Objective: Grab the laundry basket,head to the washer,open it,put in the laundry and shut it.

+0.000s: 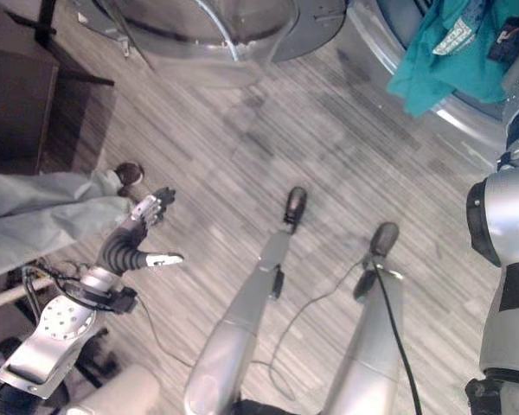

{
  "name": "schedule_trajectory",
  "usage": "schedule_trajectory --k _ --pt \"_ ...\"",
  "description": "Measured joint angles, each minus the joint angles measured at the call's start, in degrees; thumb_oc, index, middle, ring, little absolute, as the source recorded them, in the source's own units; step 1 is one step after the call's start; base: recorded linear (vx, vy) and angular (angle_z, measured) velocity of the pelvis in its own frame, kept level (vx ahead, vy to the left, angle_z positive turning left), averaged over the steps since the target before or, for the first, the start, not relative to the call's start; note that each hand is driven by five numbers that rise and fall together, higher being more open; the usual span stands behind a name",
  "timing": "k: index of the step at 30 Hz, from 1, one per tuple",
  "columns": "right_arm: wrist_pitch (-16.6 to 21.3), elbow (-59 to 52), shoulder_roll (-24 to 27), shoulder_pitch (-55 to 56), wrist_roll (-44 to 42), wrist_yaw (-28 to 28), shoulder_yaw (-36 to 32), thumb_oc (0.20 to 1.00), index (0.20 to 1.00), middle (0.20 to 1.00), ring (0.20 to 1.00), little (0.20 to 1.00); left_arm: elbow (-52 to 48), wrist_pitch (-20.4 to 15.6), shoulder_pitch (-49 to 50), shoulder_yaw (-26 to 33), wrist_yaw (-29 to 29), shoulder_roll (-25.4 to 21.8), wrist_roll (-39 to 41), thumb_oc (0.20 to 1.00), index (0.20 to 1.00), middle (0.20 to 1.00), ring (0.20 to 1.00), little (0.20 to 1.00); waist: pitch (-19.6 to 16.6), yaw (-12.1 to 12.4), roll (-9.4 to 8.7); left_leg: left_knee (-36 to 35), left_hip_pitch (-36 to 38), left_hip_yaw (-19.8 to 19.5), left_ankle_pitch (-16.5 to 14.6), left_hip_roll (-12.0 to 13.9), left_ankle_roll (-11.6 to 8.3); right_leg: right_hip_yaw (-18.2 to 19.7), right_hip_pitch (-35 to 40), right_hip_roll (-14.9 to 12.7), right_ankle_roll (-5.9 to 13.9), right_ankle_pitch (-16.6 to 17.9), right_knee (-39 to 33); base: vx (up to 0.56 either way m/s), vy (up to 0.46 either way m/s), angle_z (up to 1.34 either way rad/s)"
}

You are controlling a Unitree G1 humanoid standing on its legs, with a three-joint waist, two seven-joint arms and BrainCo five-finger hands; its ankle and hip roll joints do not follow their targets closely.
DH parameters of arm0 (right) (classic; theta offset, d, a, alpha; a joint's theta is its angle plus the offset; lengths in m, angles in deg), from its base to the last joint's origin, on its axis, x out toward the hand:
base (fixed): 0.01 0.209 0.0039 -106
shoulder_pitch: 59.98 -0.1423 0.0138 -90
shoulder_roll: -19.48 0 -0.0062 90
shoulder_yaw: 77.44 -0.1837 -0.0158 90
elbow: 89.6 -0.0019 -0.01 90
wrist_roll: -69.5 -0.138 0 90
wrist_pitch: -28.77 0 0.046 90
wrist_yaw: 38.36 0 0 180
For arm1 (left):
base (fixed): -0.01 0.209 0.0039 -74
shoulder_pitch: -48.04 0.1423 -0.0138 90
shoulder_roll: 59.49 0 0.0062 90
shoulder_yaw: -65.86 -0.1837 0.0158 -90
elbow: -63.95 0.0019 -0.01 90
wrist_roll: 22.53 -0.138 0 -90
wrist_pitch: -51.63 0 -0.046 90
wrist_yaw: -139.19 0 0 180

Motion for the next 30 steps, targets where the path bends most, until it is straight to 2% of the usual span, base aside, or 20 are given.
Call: schedule_trajectory --k 1,4,6,8,9,11,13,16,20,24,26,29,30 --pt "0.19 -0.68 0.03 -0.26 0.01 -0.43 0.7 1.0 1.0 1.0 1.0 1.0 0.01 0.13 0.4 0.03 0.02 0.05 0.01 1.0 1.0 1.0 1.0 1.0 0.03 -0.13 -0.04 0.93 -0.96 0.59 0.82 0.48 -0.91 0.11 -0.82 -0.01 0.13 -1.03 1.37 0.01 -0.102 0.07" --pt "1.55 -3.29 0.44 -0.24 -0.86 -0.08 -0.82 1.0 1.0 1.0 1.0 1.0 0.77 0.4 0.41 0.05 0.07 0.04 0.02 1.0 1.0 1.0 1.0 1.0 0.24 -0.28 -0.36 0.29 -1.29 -0.14 1.71 0.58 -2.18 0.08 -1.35 0.5 0.02 -0.52 0.94 -0.01 -0.093 -0.02" --pt "4.77 -9.59 0.6 0.28 -6.08 0.9 -5.82 1.0 1.0 1.0 1.0 1.0 0.87 0.37 0.37 0.16 0.03 0.17 0.04 1.0 1.0 1.0 1.0 1.0 0.23 -0.36 -0.36 -2.17 -0.93 -0.19 2.34 0.75 -2.39 0.01 -1.72 0.85 0.18 0.38 -0.27 -0.02 -0.039 -0.06" --pt "6.81 -11.9 0.6 0.55 -8.6 1.0 -6.41 1.0 1.0 1.0 1.0 1.0 0.98 0.39 0.49 0.22 0.03 0.22 0.03 1.0 1.0 1.0 1.0 1.0 0.24 -0.36 -0.36 -3.21 -0.71 -0.25 2.96 0.85 -2.27 -0.09 -1.82 1.0 0.29 0.79 -0.8 -0.02 -0.022 -0.06" --pt "8.9 -15.07 0.64 1.79 -11.76 1.28 -9.53 1.0 1.0 1.0 1.0 1.0 1.55 0.39 0.41 0.3 0.02 0.67 0.02 1.0 1.0 1.0 1.0 1.0 0.24 -0.34 -0.36 -4.71 0.1 -0.28 5.0 0.91 -2.37 -0.06 -1.71 1.0 0.35 0.9 -0.78 0.0 0.0 0.0" --pt "10.97 -15.23 0.64 2.13 -14.64 1.51 -9.91 1.0 1.0 1.0 1.0 1.0 2.0 0.37 0.3 0.3 -0.06 0.52 0.03 1.0 1.0 1.0 1.0 1.0 0.24 -0.23 -0.36 -5.62 0.89 -0.3 5.67 0.8 -2.24 -0.12 -1.22 0.86 0.37 0.89 -1.01 0.0 0.0 0.0" --pt "11.63 -14.66 -0.09 3.5 -20.34 2.21 -16.51 1.0 1.0 1.0 1.0 1.0 2.63 0.37 -0.2 0.12 -0.09 0.58 0.03 1.0 1.0 1.0 1.0 1.0 0.24 0.13 -0.36 -6.96 2.74 -0.35 6.82 0.78 -2.72 -0.36 0.6 0.82 0.64 1.05 -1.57 0.0 0.0 0.0" --pt "12.42 -9.51 -0.42 3.63 -27.12 2.46 -19.33 1.0 1.0 1.0 1.0 1.0 3.03 0.31 -0.65 0.17 -0.24 0.45 0.05 1.0 1.0 1.0 1.0 1.0 0.22 1.06 -0.33 -8.54 5.36 -0.56 7.41 0.55 -2.74 -0.41 2.79 0.31 1.13 1.01 -2.22 -0.01 -0.003 0.01" --pt "14.04 -13.25 -0.19 3.87 -32.31 2.74 -17.89 1.0 1.0 1.0 1.0 1.0 3.36 0.25 0.1 3.54 -0.98 0.77 0.21 1.0 1.0 1.0 1.0 1.0 0.2 0.69 -0.28 -10.29 6.0 -0.63 8.28 0.42 -2.74 -0.43 2.66 0.22 1.36 1.1 -2.14 0.0 0.0 0.0" --pt "19.12 -21.76 2.19 5.9 -31.45 3.96 -11.28 1.0 1.0 1.0 1.0 1.0 3.16 0.03 2.03 4.24 -1.31 0.78 0.25 1.0 1.0 1.0 1.0 1.0 0.2 -0.11 -0.27 -10.28 4.78 -0.87 8.37 0.28 -2.53 -0.41 1.17 -0.02 1.37 1.01 -1.39 -0.01 0.008 0.03" --pt "19.94 -19.89 2.14 5.77 -28.31 5.96 -10.12 1.0 1.0 1.0 1.0 1.0 3.92 -0.03 0.44 2.38 -1.32 0.62 0.25 1.0 1.0 1.0 1.0 1.0 0.21 -0.13 -0.28 -9.44 4.31 -1.06 8.51 0.01 -2.7 -0.48 1.08 -0.06 1.37 1.01 -1.23 0.0 0.001 0.02" --pt "19.59 -19.83 1.89 6.63 -28.03 7.04 -12.47 1.0 1.0 1.0 1.0 1.0 3.3 -0.43 -0.05 2.16 -1.52 0.62 0.24 1.0 1.0 1.0 1.0 1.0 0.21 -0.36 -0.29 -9.44 4.17 -1.39 8.38 0.14 -2.52 -0.73 1.16 -0.13 1.38 1.01 -1.54 -0.01 0.039 0.04" --pt "19.64 -23.97 1.36 9.77 -27.98 6.48 -18.45 1.0 1.0 1.0 1.0 1.0 3.27 -0.27 -0.05 2.09 -1.71 0.62 0.24 1.0 1.0 1.0 1.0 1.0 0.21 -0.58 -0.32 -9.39 4.4 -1.6 8.09 0.11 -2.18 -1.03 1.7 -0.18 1.37 1.0 -1.98 -0.01 0.072 0.02"
